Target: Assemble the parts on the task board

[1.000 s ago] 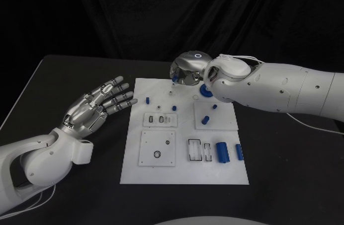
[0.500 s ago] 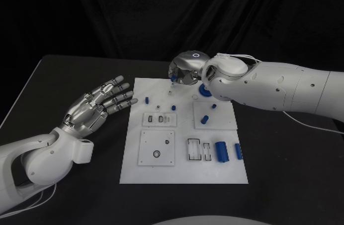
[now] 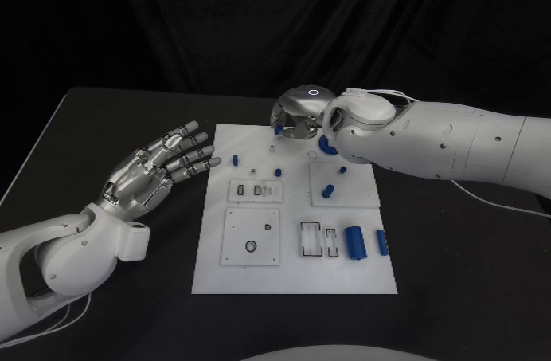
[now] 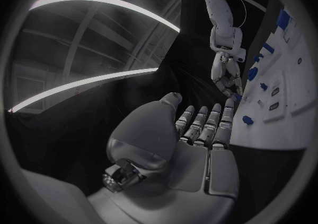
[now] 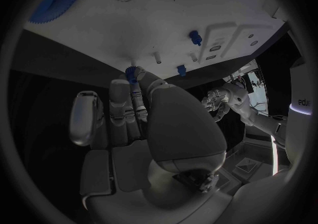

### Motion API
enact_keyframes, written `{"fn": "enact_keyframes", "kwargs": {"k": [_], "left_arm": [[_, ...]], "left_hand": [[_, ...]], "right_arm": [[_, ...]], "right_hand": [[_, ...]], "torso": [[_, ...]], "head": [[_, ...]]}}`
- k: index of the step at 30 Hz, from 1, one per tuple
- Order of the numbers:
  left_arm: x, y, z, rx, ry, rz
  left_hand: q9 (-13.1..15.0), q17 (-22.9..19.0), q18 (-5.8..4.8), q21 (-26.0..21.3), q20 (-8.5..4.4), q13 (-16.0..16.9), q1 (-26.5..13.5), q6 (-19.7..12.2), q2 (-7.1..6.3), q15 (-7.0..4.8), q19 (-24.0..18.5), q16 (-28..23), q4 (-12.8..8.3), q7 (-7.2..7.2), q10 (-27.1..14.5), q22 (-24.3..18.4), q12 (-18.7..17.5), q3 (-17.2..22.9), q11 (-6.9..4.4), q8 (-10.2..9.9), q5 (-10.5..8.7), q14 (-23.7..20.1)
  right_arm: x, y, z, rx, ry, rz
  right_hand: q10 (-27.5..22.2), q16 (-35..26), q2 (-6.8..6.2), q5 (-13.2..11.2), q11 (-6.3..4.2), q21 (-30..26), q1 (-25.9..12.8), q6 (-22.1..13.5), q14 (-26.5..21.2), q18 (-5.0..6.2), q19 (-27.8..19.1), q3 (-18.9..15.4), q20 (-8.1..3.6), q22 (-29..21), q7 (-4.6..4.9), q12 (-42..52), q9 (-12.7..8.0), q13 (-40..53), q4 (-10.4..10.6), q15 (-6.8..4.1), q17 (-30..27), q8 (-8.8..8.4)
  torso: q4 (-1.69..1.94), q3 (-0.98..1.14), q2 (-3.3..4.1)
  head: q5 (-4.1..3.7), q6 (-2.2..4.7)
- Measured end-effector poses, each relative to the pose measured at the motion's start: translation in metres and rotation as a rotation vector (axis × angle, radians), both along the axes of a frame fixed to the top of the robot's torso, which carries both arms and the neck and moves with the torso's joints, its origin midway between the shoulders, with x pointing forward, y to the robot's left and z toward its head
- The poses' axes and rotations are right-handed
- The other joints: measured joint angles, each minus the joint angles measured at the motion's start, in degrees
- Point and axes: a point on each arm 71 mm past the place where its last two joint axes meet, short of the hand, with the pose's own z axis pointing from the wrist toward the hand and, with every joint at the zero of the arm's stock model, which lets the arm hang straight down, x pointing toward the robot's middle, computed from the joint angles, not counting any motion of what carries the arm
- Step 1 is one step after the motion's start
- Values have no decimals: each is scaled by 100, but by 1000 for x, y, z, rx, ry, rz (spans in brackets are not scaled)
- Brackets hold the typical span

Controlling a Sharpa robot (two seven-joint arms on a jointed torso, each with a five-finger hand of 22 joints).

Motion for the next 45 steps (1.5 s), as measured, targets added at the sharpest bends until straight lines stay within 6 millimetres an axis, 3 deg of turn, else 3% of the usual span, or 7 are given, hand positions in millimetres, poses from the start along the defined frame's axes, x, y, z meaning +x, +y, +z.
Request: {"fn": "enact_keyframes", "kwargs": {"k": [18,22,27,30,34,38,45], "left_arm": [[1,1,-1,0,2,0],[2,1,-2,0,2,1],[2,1,-2,0,3,2],[2,2,-2,0,3,2],[2,2,-2,0,3,2],[1,5,-2,1,4,8],[-1,9,-1,1,6,15]], "left_hand": [[-1,0,-1,-23,-21,0,-23,0,23,0,-21,22,0,0,-20,-5,0,30,20,0,0,0],[-1,0,-1,-23,-21,0,-23,0,23,0,-21,22,0,0,-21,-5,0,30,20,0,0,0],[-1,0,-1,-23,-21,0,-23,0,23,0,-21,22,0,0,-21,-5,0,30,20,0,0,0],[-1,0,-1,-23,-21,0,-45,-21,0,0,-21,22,-25,21,-21,-4,0,55,20,0,0,0],[-1,0,-1,-23,-21,0,-45,-21,0,0,-21,22,-25,21,-21,-4,0,55,20,0,0,0],[-1,0,-1,-23,-21,0,-45,-21,0,0,-21,22,-25,21,-21,-4,0,55,20,0,0,0],[-1,0,-1,-23,-21,0,-45,-21,0,0,-21,22,-9,21,-21,-4,0,70,20,0,0,0]], "right_arm": [[3,5,-9,1,23,-6],[4,5,-11,-6,34,-11],[5,5,-13,-17,48,-19],[6,4,-14,-21,53,-23],[6,2,-14,-19,53,-27],[3,-5,-11,-7,43,-30],[-7,-29,18,34,-19,-31]], "right_hand": [[-93,-63,-25,1,93,-61,23,-118,-68,0,-63,27,63,-70,10,-158,45,-8,50,68,-116,-95],[-579,-202,-166,-65,241,-211,-70,-622,-210,1,-222,13,143,-264,13,-541,-69,-42,145,164,-335,-459],[-1370,-377,-229,-88,332,-448,-74,-1252,-422,0,-443,-132,112,-580,-103,-927,-316,-34,159,102,-612,-928],[-1898,-444,-229,-88,372,-612,-75,-2144,-547,6,-581,-277,121,-772,-187,-1094,-666,-28,144,114,-731,-1073],[-2140,-510,-238,-88,379,-748,-26,-2481,-653,93,-690,-340,132,-950,-200,-1113,-821,-28,133,121,-846,-1075],[-2081,-510,-155,-12,344,-748,57,-2385,-653,92,-690,-365,132,-944,-133,-923,-842,21,108,121,-816,-1075],[-911,-440,-112,229,176,-748,159,-1361,-652,91,-646,-388,90,-819,-20,424,-696,563,85,111,-716,-916]], "torso": [[-8,4,2],[-7,5,3],[-6,5,3],[-3,5,3],[-4,5,3],[-5,5,3],[-5,5,2]], "head": [[23,-51],[19,-57],[18,-65],[18,-65],[35,-57],[59,-55],[79,-46]]}}
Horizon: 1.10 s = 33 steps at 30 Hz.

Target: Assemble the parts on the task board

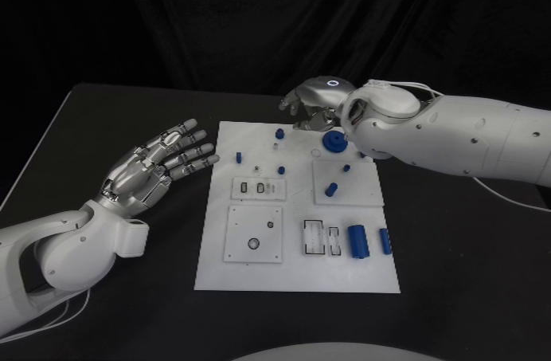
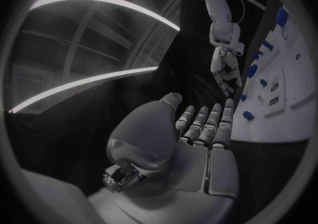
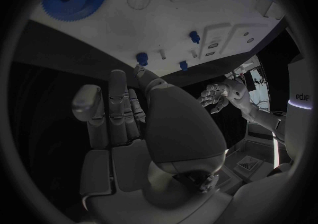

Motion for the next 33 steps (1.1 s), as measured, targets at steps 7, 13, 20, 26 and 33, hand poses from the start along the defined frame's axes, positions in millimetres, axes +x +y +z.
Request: {"fn": "enact_keyframes", "kwargs": {"k": [7,13,20,26,33], "left_arm": [[-1,1,1,-2,2,3],[-2,2,1,-4,3,4],[-1,2,0,-5,4,6],[0,2,0,-5,5,6],[0,1,0,-5,5,7]], "left_hand": [[0,0,0,0,0,0,0,21,0,0,0,11,-24,21,0,-6,7,24,0,0,0,0],[0,0,0,0,0,0,0,21,0,0,0,23,-24,21,0,-5,23,24,0,0,0,0],[0,0,0,0,0,0,0,21,0,0,0,23,-24,21,0,-5,23,24,0,0,0,0],[0,0,0,0,0,0,-48,21,-1,0,0,23,-40,21,0,-5,23,39,0,0,0,0],[0,0,1,0,0,0,-46,21,-1,0,0,22,-40,20,0,-5,23,39,0,0,0,0]], "right_arm": [[-14,-37,18,27,-32,-32],[-23,-69,17,26,-21,-79],[-30,-93,4,10,26,-134],[-31,-99,-8,-7,67,-165],[-28,-103,-18,-22,95,-193]], "right_hand": [[711,255,-39,-110,-408,4,-536,595,318,-1,170,-268,-243,185,-52,3754,9,2998,417,-275,561,75],[3370,1920,-16,-200,-472,639,-1045,1085,1427,-97,718,-504,-285,1161,-81,6039,58,6460,854,-338,3952,109],[3636,2561,-16,-223,-466,824,-1134,1106,1569,-187,826,-616,-264,1337,-72,6278,14,6524,965,-330,4711,-61],[3636,2682,-39,-223,-466,938,-1156,1044,1568,-250,936,-640,-277,1336,-73,6301,-67,6523,990,-330,4710,-77],[3636,2793,-39,-182,-466,1029,-1156,1044,1568,-276,1036,-640,-274,1336,-72,6301,-118,6523,989,-330,4710,-77]], "torso": [[-1,0,-1],[-4,0,-2],[-14,-4,-5],[-38,-12,-10],[-41,-18,-14]], "head": [[-18,10],[-49,24],[-79,25],[-75,19],[-73,12]]}}
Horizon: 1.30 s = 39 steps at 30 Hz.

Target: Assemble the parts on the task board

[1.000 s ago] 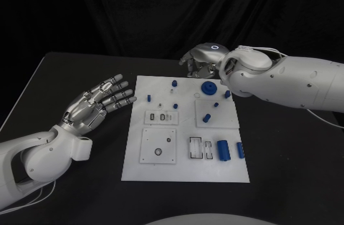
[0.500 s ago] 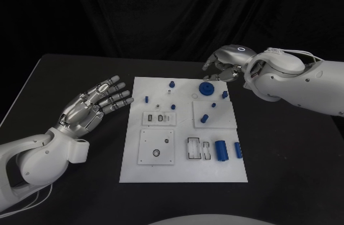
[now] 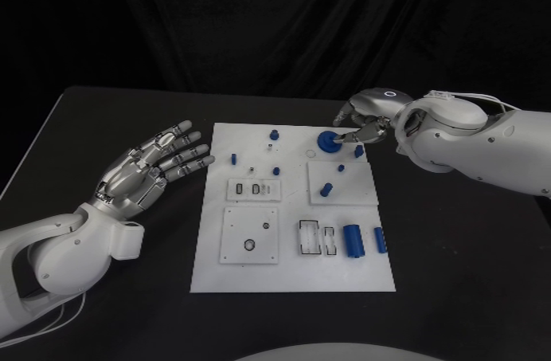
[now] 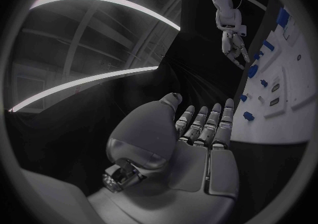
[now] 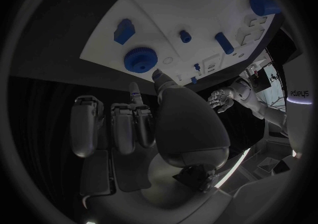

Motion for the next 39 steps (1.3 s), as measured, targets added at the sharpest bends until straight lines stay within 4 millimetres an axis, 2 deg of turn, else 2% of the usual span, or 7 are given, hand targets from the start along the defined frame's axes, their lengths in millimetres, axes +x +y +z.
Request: {"fn": "enact_keyframes", "kwargs": {"k": [6,14,24,34,36,39], "left_arm": [[1,0,0,0,0,1],[1,0,0,-1,0,-1],[2,0,-1,-1,0,-2],[3,0,-1,-2,-1,-5],[3,0,-1,-3,-1,-5],[3,0,-1,-3,-1,-6]], "left_hand": [[0,0,0,0,0,0,1,0,0,0,0,0,0,0,0,0,0,0,0,0,0,0],[0,5,0,0,0,0,1,0,0,0,0,0,0,0,0,0,0,32,0,0,0,0],[0,5,-1,0,0,0,1,0,0,0,0,0,0,0,0,1,-1,31,0,0,0,0],[0,4,0,0,0,0,2,0,0,0,0,-1,1,0,0,1,-1,31,0,0,0,0],[0,4,0,0,0,0,2,0,0,0,0,-1,1,0,0,1,-1,31,0,0,0,0],[0,4,0,0,0,0,2,0,-1,0,0,-1,-1,0,0,1,-1,32,0,0,0,0]], "right_arm": [[4,2,-5,-9,12,-10],[8,6,-11,-17,24,-12],[10,8,-19,-26,43,-16],[14,11,-22,-28,46,-20],[15,12,-22,-27,44,-20],[16,13,-22,-24,40,-18]], "right_hand": [[0,0,17,255,0,9,98,-221,0,0,0,48,0,0,9,0,-106,0,-97,0,0,-28],[0,0,22,382,0,9,102,-235,0,1,0,64,0,-1,9,0,-149,-1,-145,0,-1,-28],[0,-23,22,270,0,-36,102,-161,0,2,-22,48,21,-1,21,0,-148,-1,-161,0,-1,13],[0,-23,17,180,0,-59,143,66,0,2,-42,69,0,-2,21,0,-99,-2,-237,0,-2,85],[0,-23,2,341,0,-83,245,185,0,2,-42,108,1,-2,22,0,-67,-2,-315,0,-2,135],[0,-51,-35,741,0,-107,330,377,0,2,-53,189,-10,-2,7,0,45,-2,-431,0,-2,254]], "torso": [[0,0,0],[7,-4,-1],[7,-7,-2],[5,-7,-3],[4,-7,-3],[3,-6,-3]], "head": [[-22,-1],[-35,12],[-24,1],[-36,0],[-36,1],[-36,2]]}}
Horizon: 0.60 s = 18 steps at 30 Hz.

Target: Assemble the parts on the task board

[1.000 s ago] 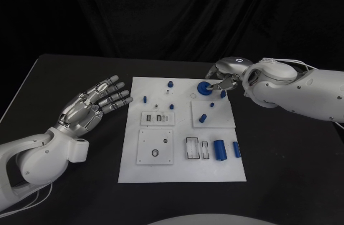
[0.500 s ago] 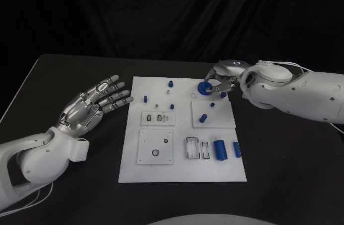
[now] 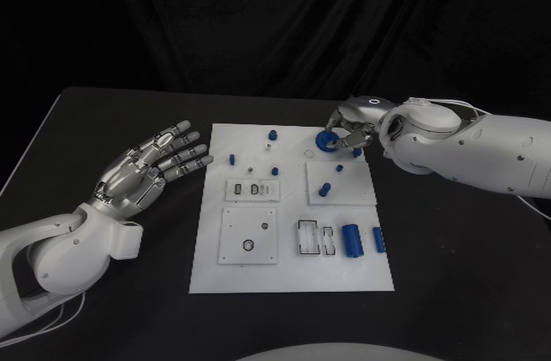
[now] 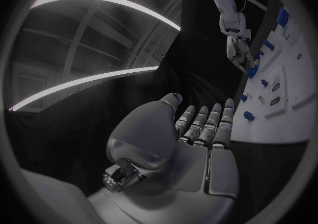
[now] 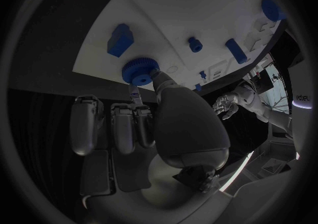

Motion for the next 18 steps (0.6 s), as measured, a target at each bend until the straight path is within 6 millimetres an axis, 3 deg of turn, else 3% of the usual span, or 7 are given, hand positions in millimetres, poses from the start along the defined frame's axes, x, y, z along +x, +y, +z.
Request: {"fn": "enact_keyframes", "kwargs": {"k": [3,7,10,13,15,18], "left_arm": [[0,0,0,-1,0,-1],[0,0,0,-1,0,-2],[0,0,0,-1,0,-2],[0,0,0,-2,0,-2],[0,1,0,-2,0,-2],[0,1,0,-2,0,-1]], "left_hand": [[0,0,0,0,0,0,0,0,0,0,0,0,-15,0,0,0,0,15,0,0,0,0],[0,0,0,0,0,0,0,0,0,0,0,0,-15,0,0,0,0,15,0,0,0,0],[0,0,0,0,0,0,0,0,0,0,0,0,-15,0,0,0,0,15,0,0,0,0],[0,-1,0,0,0,0,0,0,0,0,0,0,-15,0,0,0,0,15,0,0,0,0],[0,-1,0,0,0,0,0,0,0,0,0,0,-15,0,0,0,0,15,0,0,0,0],[0,-1,0,0,0,0,0,0,0,0,0,0,-15,0,0,0,0,15,0,0,0,0]], "right_arm": [[0,1,0,4,-2,3],[0,2,-1,8,-6,6],[-1,2,-1,10,-11,9],[-3,3,-1,13,-17,16],[-6,5,-1,16,-21,25],[-11,9,-1,23,-27,44]], "right_hand": [[0,0,-43,402,0,-12,72,65,0,0,-10,104,-10,0,42,0,26,0,-134,0,0,101],[31,0,-55,898,-31,-12,175,99,13,0,-30,104,-30,-1,76,0,15,0,-197,-13,0,103],[31,0,-32,1153,-31,-12,212,96,13,0,-31,89,-31,-1,74,0,15,-1,-212,-13,0,102],[31,0,-25,1300,-31,-12,249,33,13,0,-31,153,-31,-1,12,0,14,-1,-277,-13,0,103],[31,0,-39,1315,-31,-12,265,13,13,0,-31,331,-31,-1,-7,0,-477,-1,-470,-13,0,103],[31,0,-30,1325,-31,-12,283,-8,13,0,23,341,-26,-1,-28,0,-477,-1,-483,-13,0,104]], "torso": [[0,0,0],[0,1,1],[0,1,1],[0,2,1],[0,1,1],[0,2,1]], "head": [[7,0],[8,-3],[8,-3],[17,-2],[30,10],[42,17]]}}
